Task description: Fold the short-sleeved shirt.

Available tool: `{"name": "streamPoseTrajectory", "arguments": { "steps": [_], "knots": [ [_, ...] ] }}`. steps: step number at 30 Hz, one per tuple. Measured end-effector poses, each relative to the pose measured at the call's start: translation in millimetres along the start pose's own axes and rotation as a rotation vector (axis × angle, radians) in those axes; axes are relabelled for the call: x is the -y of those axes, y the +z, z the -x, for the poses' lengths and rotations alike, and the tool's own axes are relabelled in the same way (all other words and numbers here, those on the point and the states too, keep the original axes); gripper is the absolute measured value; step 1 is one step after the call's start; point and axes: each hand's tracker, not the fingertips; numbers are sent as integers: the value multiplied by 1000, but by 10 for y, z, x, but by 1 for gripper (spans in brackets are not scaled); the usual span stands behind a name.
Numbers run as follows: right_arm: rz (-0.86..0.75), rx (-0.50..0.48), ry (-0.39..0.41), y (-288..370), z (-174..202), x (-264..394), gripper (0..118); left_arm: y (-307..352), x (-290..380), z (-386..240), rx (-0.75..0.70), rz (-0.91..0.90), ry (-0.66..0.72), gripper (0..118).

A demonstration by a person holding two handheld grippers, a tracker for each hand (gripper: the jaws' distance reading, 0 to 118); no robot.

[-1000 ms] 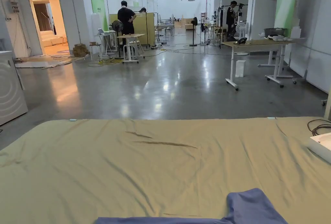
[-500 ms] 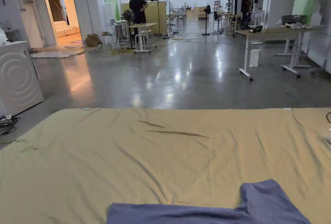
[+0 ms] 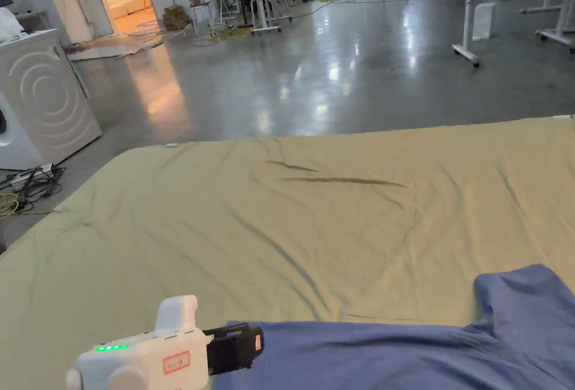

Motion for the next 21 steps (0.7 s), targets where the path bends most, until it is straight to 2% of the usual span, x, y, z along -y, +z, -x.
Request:
{"name": "streamPoseTrajectory", "arguments": {
  "steps": [3, 6, 7, 8, 9, 11, 13, 16, 17, 21],
  "knots": [
    [52, 28, -45, -162, -89, 46, 0, -670, -195, 230, -135, 71, -19, 102],
    [87, 47, -84, -275, -159, 98, 0, -1155, -271, 398, -186, 134, -19, 101],
    [97, 51, -91, -300, -178, 114, 0, -1244, -252, 423, -203, 159, -17, 92],
    [110, 61, -91, -326, -188, 130, 0, -1311, -234, 414, -200, 162, -34, 75],
    [123, 73, -84, -348, -195, 146, 0, -1378, -230, 374, -225, 176, -92, 68],
    [139, 82, -72, -362, -218, 172, 0, -1376, -193, 284, -246, 178, -159, 67],
    [149, 79, -76, -395, -238, 197, 0, -1336, -211, 250, -246, 183, -158, 53],
    [155, 69, -86, -436, -257, 209, 0, -1275, -219, 104, -248, 209, -219, 14],
    [153, 70, -87, -454, -253, 200, 0, -1300, -200, 11, -255, 229, -272, 9],
    [134, 54, -67, -566, -329, 61, 0, -1471, -94, -260, -279, 313, -457, 8]
  ]
}}
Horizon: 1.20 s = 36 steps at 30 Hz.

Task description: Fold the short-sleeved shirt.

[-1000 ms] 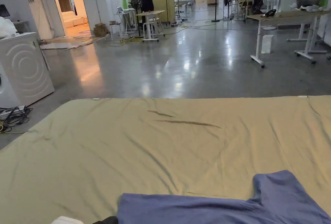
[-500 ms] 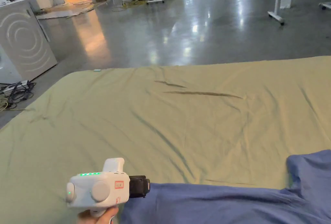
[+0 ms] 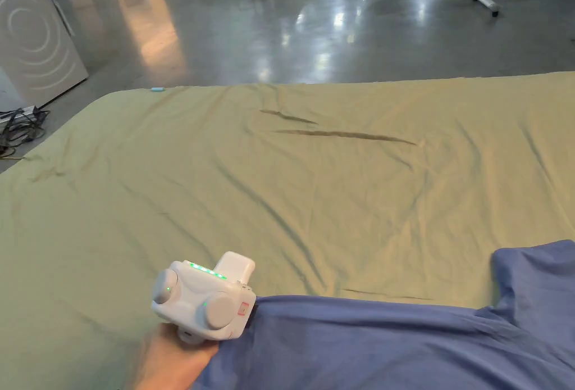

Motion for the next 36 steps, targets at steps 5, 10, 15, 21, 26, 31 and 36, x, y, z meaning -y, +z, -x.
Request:
{"name": "streamPoseTrajectory", "arguments": {
  "steps": [5, 10, 15, 21, 26, 31, 36],
  "knots": [
    [26, 23, 119, -588, -275, -566, 0, -144, -73, -35, -30, 50, -15, 8],
    [121, -3, 0, -1473, -698, -1292, 102, -113, -174, 151, 51, 90, 100, 8],
    [314, 129, 53, -2414, -871, -1575, 98, -65, -167, 135, 62, 90, 106, 7],
    [375, 196, 43, -2681, -833, -1487, 61, -31, -181, 107, 64, 97, 78, 7],
    [400, 124, 78, -2600, -764, -1524, 0, 73, -166, 131, 63, 74, 121, 7],
    [281, 33, 63, -2043, -726, -1582, 0, 837, 125, 361, 184, -121, 254, 7],
    [143, -23, 60, -818, -661, -1318, 0, 1738, 883, 636, 284, -249, 339, 7]
  ]
}}
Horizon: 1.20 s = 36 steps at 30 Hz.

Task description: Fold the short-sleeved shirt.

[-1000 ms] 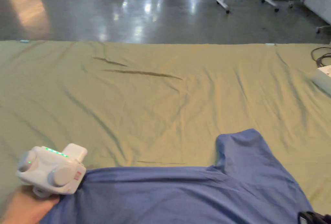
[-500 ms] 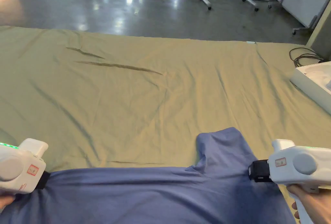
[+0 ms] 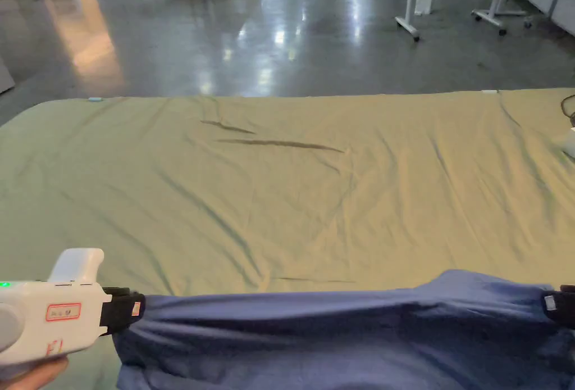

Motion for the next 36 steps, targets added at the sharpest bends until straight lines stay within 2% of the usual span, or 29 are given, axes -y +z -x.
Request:
{"name": "streamPoseTrajectory", "arguments": {
  "steps": [4, 7, 10, 12, 15, 16, 18, 19, 20, 21, 24, 26, 30, 34, 36],
  "knots": [
    [-37, -22, -54, 656, -49, 602, 0, 527, 593, 178, 67, -27, 79, 7],
    [-39, -9, -75, 929, -60, 1064, 0, 670, 1061, 235, 98, -19, 110, 7],
    [-46, 20, -102, 947, -44, 1471, 0, 512, 1444, 277, 87, 25, 118, 7],
    [-16, 34, -110, 830, -57, 1650, 0, 356, 1589, 252, 49, 31, 74, 7],
    [3, 50, -120, 654, -97, 1802, 0, 163, 1681, 253, 59, 31, 105, 7],
    [1, 53, -122, 617, -104, 1843, 2, 121, 1694, 261, 51, 31, 109, 21],
    [-7, 62, -118, 568, -125, 1899, 38, 77, 1722, 296, 15, 40, 113, 61],
    [-8, 64, -115, 580, -127, 1914, 57, 83, 1731, 318, 2, 45, 113, 72],
    [-10, 75, -110, 618, -121, 1922, 64, 124, 1733, 335, -7, 40, 109, 72],
    [-11, 107, -93, 668, -123, 1914, 67, 188, 1722, 337, -19, 39, 103, 72],
    [-94, 148, -37, 1004, -92, 1864, 67, 578, 1660, 226, -109, -33, 25, 72],
    [-198, 240, 26, 1325, 41, 1815, 67, 925, 1610, 33, -177, -90, -35, 72],
    [-382, 183, 16, 1833, 399, 1672, 67, 1570, 1523, -423, -148, -323, -111, 72],
    [-521, 120, 80, 2078, 870, 1496, 68, 1919, 1436, -965, -172, -523, -252, 72],
    [-552, 75, 122, 2111, 1070, 1412, 68, 1942, 1383, -1162, -214, -550, -253, 72]
  ]
}}
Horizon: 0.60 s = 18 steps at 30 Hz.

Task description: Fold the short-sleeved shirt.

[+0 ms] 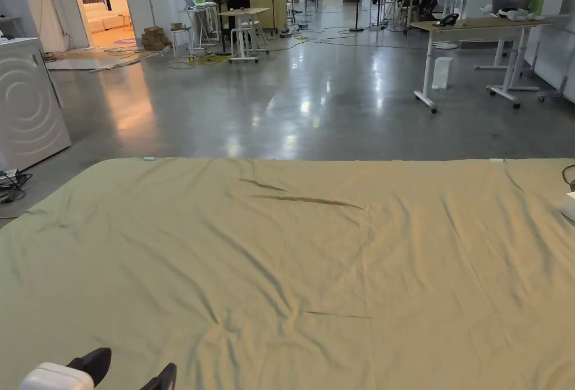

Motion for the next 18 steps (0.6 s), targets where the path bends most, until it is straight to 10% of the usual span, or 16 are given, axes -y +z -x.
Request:
{"name": "streamPoseTrajectory", "arguments": {
  "steps": [6, 8, 10, 12, 18],
  "knots": [
    [3, -102, 12, -118, 272, 69, 61, 40, -56, -284, 52, -38, 58, 72],
    [19, -95, 6, -133, 315, 108, 43, 80, -16, -310, 66, -43, 51, 53],
    [38, -105, -5, -130, 323, 168, 19, 109, 10, -317, 79, -38, 60, 5],
    [55, -116, -11, -122, 300, 218, 0, 132, 65, -312, 68, -36, 71, 1],
    [81, -124, -21, -100, 297, 246, 0, 148, 120, -194, 120, -4, 99, 1]
  ]
}}
